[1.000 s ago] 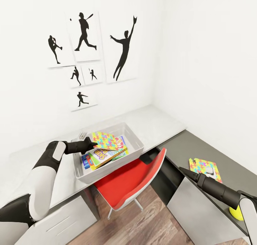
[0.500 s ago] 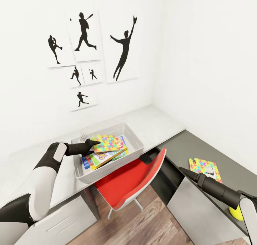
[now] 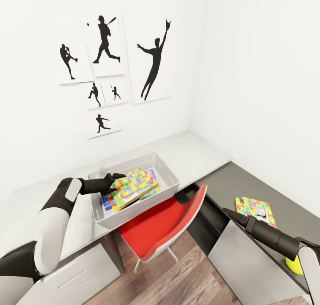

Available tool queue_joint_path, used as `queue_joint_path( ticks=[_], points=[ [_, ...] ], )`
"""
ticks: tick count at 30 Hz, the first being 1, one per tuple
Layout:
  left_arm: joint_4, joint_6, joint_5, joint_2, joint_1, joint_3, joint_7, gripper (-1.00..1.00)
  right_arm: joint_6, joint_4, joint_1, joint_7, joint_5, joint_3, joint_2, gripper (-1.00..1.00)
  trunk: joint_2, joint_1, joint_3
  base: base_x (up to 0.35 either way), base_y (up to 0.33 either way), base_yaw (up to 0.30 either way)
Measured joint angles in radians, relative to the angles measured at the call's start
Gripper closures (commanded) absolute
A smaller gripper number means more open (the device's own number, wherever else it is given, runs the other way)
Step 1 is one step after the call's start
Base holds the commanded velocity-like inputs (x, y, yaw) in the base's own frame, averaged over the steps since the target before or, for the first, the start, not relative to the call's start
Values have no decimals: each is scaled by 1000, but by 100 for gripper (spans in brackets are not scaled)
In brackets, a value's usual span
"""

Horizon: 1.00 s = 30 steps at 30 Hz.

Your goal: Put all the toys in the child's room - the three board games (two on the bed and one on the table), the two jigsaw puzzles on the table, and the tennis ball on the table - inside the toy box on the table in the child's room.

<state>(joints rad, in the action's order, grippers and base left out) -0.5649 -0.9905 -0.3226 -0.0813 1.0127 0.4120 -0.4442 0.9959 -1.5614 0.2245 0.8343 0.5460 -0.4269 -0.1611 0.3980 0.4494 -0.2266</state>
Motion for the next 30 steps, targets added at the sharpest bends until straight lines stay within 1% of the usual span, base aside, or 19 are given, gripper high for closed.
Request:
queue_joint_path(
  ticks=[3,7,8,9,13,16,17,18,19,20,21,23,24,25,26,28,30],
  points=[
    [0,-15,0,-20,0,0,-1,-100,0,0,0,0,0,0,0,-100,0,0,0,0,0,0],
    [0,-36,-1,-53,0,-1,-2,-100,0,0,0,0,0,0,0,-100,0,0,0,0,0,0],
    [0,-38,-1,-67,-1,-2,-3,-100,0,0,0,0,0,0,0,-100,0,0,0,0,0,0],
    [0,-39,-1,-74,-1,-3,-3,-100,-1,0,0,0,0,0,0,-100,0,0,0,0,0,0],
    [2,-45,-2,-124,-2,-4,-10,-100,0,0,0,-1,0,0,0,-100,0,0,0,0,0,0],
    [2,-48,-4,-150,-4,-3,-34,-100,0,0,0,-1,0,0,0,-100,0,0,0,0,0,0],
    [2,-48,-6,-164,-6,-3,-67,-100,0,0,0,-1,0,0,0,-100,0,0,0,0,0,0],
    [2,-49,-8,-171,-7,-3,-90,-100,0,0,0,-1,0,0,0,-100,0,0,0,0,0,0],
    [1,-50,-12,-196,-10,-4,-178,-100,-1,0,0,-1,0,0,0,-100,0,0,0,0,0,0],
    [1,-51,-13,-217,-13,-5,-254,-100,-1,0,0,0,0,0,0,-100,0,0,0,0,0,0],
    [1,-51,-11,-228,-15,-5,-294,-100,-2,0,0,0,1,0,0,-100,0,0,0,0,0,0],
    [2,-51,-5,-267,-35,-7,-443,-100,-3,0,0,1,4,0,0,-100,0,0,0,0,0,0],
    [2,-51,-3,-277,-44,-8,-478,-100,-4,0,0,1,4,0,0,-100,0,0,0,0,0,0],
    [2,-49,0,-295,-65,-9,-536,-100,-4,0,0,1,5,0,0,-100,0,0,0,0,0,0],
    [2,-46,5,-317,-102,-11,-608,-100,-4,0,0,1,7,0,0,-100,0,0,1,0,0,-12],
    [2,-39,6,-341,-158,-11,-690,-100,-5,0,0,1,9,0,0,-100,0,0,3,-22,3,-42],
    [-8,-34,7,-356,-208,-12,-759,-100,-7,0,0,1,9,0,1,-100,0,0,6,-110,47,-73]
  ],
)
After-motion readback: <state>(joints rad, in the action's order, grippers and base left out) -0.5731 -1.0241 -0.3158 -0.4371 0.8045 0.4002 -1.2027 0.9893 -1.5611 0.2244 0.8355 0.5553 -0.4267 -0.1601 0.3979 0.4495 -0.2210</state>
